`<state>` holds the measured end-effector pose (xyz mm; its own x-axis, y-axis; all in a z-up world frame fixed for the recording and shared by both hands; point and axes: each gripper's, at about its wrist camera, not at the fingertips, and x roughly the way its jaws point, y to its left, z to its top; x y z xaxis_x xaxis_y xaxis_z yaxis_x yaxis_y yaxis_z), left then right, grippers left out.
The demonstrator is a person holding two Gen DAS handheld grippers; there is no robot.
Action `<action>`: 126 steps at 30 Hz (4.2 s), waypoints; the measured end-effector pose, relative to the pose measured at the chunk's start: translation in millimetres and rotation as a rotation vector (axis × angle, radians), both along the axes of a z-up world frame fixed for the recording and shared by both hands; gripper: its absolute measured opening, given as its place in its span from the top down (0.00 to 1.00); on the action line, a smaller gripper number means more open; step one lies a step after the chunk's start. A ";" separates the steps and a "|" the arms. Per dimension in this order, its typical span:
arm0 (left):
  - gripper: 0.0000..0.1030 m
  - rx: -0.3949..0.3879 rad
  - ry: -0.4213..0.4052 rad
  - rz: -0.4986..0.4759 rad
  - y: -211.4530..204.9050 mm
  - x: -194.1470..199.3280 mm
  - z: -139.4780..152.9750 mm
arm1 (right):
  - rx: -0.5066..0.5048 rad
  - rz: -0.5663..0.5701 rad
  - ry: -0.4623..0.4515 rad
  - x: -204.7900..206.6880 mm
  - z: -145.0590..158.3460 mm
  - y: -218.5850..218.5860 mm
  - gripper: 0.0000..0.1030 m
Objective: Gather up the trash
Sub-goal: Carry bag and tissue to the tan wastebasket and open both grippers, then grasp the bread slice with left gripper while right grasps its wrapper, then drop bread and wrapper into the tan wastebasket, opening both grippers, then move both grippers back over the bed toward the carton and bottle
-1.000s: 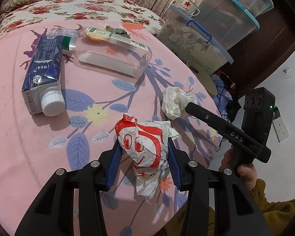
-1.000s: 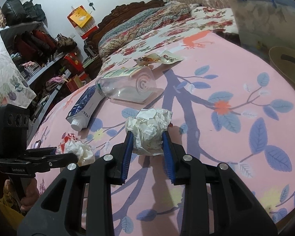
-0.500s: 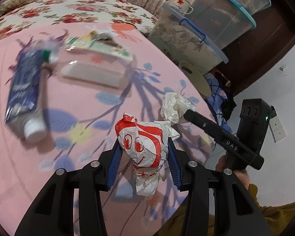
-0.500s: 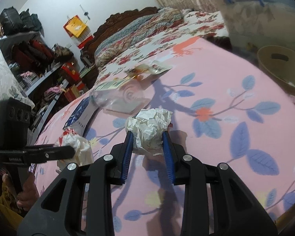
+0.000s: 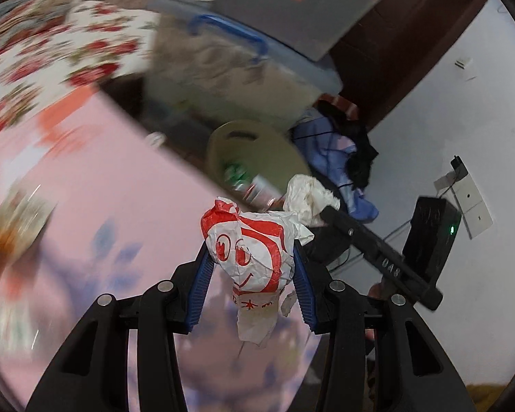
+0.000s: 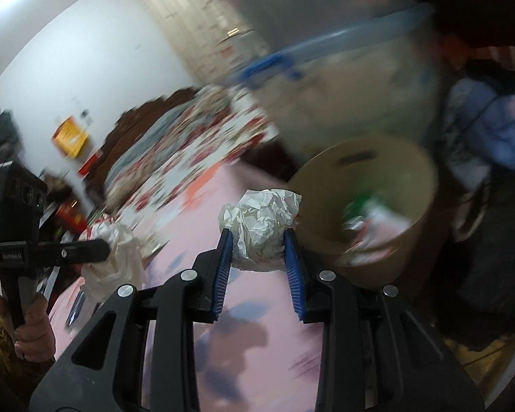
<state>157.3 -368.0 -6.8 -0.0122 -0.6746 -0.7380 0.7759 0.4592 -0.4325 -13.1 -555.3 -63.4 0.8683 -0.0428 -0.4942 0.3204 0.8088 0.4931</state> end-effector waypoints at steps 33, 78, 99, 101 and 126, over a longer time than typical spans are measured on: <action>0.31 0.015 -0.028 0.400 207.8 56.2 -1.2 | 0.129 0.456 0.084 152.3 -15.1 119.9 0.56; 0.95 0.180 0.185 0.159 111.7 149.8 -29.3 | 0.577 0.312 0.082 168.5 -55.6 60.8 0.88; 0.88 0.195 0.143 -0.045 -170.1 79.4 -60.9 | 0.425 -0.125 -0.035 44.8 -51.2 -141.4 0.84; 0.61 0.221 0.124 -0.043 -178.9 73.9 -73.7 | 0.419 -0.118 0.012 52.8 -61.1 -142.2 0.76; 0.44 0.102 -0.437 0.194 62.3 -56.9 -0.4 | 0.173 -0.168 -0.067 -28.9 -1.3 66.1 0.22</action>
<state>100.4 -305.7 -7.3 0.4324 -0.5579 -0.7083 0.7709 0.6362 -0.0304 -42.1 -489.2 -64.7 0.8871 -0.1089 -0.4485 0.4053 0.6488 0.6441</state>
